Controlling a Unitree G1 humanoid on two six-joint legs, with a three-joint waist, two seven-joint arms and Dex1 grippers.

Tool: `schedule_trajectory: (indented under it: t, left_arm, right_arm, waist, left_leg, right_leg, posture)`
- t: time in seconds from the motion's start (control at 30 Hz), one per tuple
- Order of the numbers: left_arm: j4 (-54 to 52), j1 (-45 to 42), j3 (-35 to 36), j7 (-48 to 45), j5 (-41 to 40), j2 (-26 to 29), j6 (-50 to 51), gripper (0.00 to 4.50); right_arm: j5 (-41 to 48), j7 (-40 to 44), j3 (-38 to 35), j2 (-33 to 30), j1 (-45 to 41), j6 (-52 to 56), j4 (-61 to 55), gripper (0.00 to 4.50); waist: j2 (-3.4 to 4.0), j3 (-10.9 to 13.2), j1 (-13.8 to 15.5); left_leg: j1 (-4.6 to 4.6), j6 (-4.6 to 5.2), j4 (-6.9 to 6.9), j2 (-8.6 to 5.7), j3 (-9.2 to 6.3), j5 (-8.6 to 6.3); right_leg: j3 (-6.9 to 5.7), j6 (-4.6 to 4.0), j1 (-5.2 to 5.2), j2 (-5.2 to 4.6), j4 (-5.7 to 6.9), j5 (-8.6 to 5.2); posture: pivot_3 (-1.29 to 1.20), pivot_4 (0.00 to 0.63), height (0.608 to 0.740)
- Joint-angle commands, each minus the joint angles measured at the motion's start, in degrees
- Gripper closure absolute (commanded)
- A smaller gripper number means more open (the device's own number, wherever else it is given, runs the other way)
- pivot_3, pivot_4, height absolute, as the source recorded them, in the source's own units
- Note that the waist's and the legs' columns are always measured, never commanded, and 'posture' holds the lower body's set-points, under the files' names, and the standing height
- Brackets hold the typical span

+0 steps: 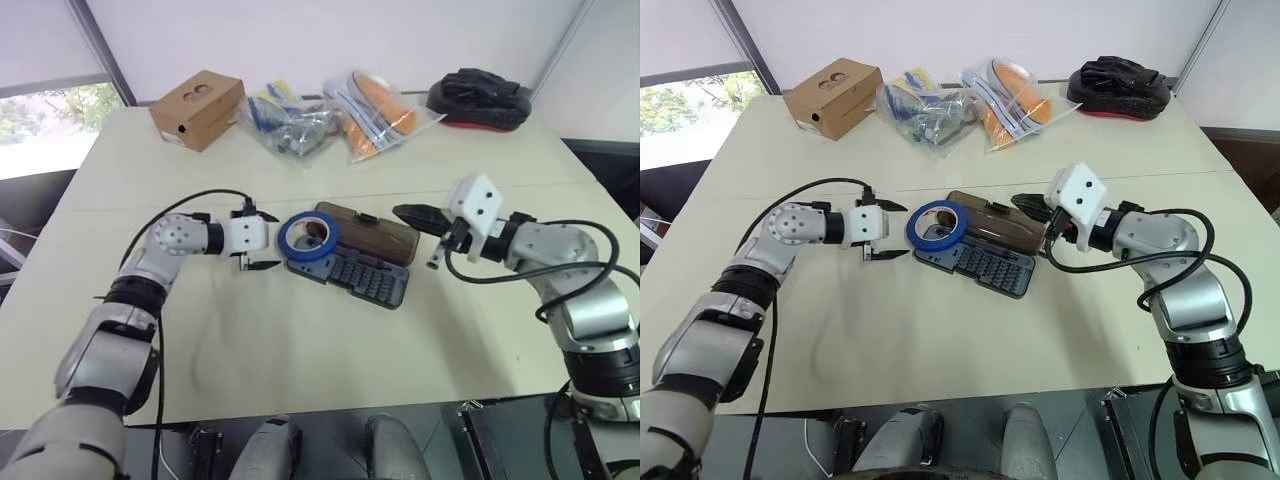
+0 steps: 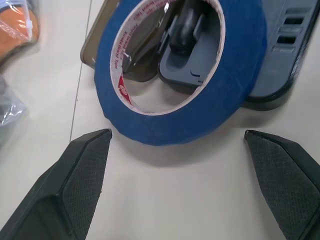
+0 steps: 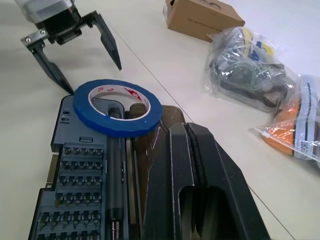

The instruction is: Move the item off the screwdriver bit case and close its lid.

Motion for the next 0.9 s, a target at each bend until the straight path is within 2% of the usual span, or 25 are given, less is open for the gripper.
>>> schedule_trajectory:
  t: [0.03, 0.37, 0.47, 0.67, 0.7, 0.73, 0.9]
  left_arm:
    - [2.33, -1.83, -0.15, 2.4, 1.35, -1.25, -2.92, 0.05]
    - [8.49, -3.41, -0.93, 6.12, 4.11, -4.57, -5.25, 0.05]
    - [10.09, -3.92, -1.12, 7.42, 4.98, -5.12, -5.34, 0.96]
    - [12.38, -4.03, -1.27, 8.79, 5.8, -6.57, -4.73, 3.99]
    - [12.63, -3.95, -1.39, 9.08, 5.95, -6.65, -4.68, 4.31]
    - [12.83, -3.81, -1.36, 9.14, 5.93, -6.75, -4.52, 4.48]
    - [12.91, -2.91, 0.25, 11.37, 4.95, -6.63, -3.09, 4.48]
  right_arm:
    - [-0.08, -0.82, -1.63, -0.17, -0.01, -0.52, -2.82, 4.5]
    - [-0.02, -1.56, -1.76, -0.37, -0.07, -0.36, -3.33, 4.5]
    - [0.0, -1.72, -1.75, -0.36, -0.21, -0.33, -3.34, 4.5]
    - [-0.03, -2.06, -1.68, -0.27, -0.65, -0.27, -3.21, 4.5]
    - [-0.01, -2.09, -1.66, -0.28, -0.72, -0.25, -3.2, 4.5]
    - [-0.07, -2.15, -1.62, -0.3, -0.79, -0.28, -3.18, 4.5]
    - [-0.01, -2.4, -1.57, -0.23, -0.93, -0.13, -3.37, 4.5]
  waist:
    - [0.0, 0.0, 0.02]
    - [-0.01, -0.01, 0.29]
    - [-0.01, -0.01, 0.27]
    - [-0.02, -0.02, 0.21]
    - [-0.02, -0.02, 0.2]
    - [-0.01, -0.03, 0.2]
    - [-0.02, -0.03, 0.19]
  left_leg:
    - [0.0, 0.0, 0.01, 0.0, 0.0, 0.0]
    - [0.02, 0.01, 0.11, -0.06, -0.02, 0.0]
    - [0.02, 0.01, 0.15, -0.08, -0.02, 0.01]
    - [0.03, 0.01, 0.16, -0.07, -0.03, 0.01]
    - [0.05, 0.01, 0.16, -0.07, -0.03, 0.01]
    - [0.07, 0.01, 0.16, -0.08, -0.03, 0.01]
    - [0.1, 0.01, 0.15, -0.08, -0.03, 0.01]
  right_leg:
    - [0.0, 0.0, 0.01, 0.0, 0.0, 0.0]
    - [-0.09, 0.03, 0.14, -0.02, 0.02, 0.01]
    - [-0.14, 0.03, 0.18, -0.03, 0.02, 0.01]
    - [-0.14, 0.04, 0.17, -0.02, 0.06, 0.02]
    - [-0.14, 0.04, 0.19, -0.03, 0.05, 0.02]
    - [-0.13, 0.04, 0.21, -0.03, 0.05, 0.02]
    - [-0.14, 0.04, 0.23, -0.03, 0.06, 0.02]
  posture:
    - [0.0, 0.15, 0.74]
    - [0.0, 0.15, 0.74]
    - [0.0, 0.15, 0.74]
    - [0.0, 0.15, 0.74]
    - [0.0, 0.15, 0.74]
    - [0.0, 0.15, 0.74]
    - [0.0, 0.15, 0.74]
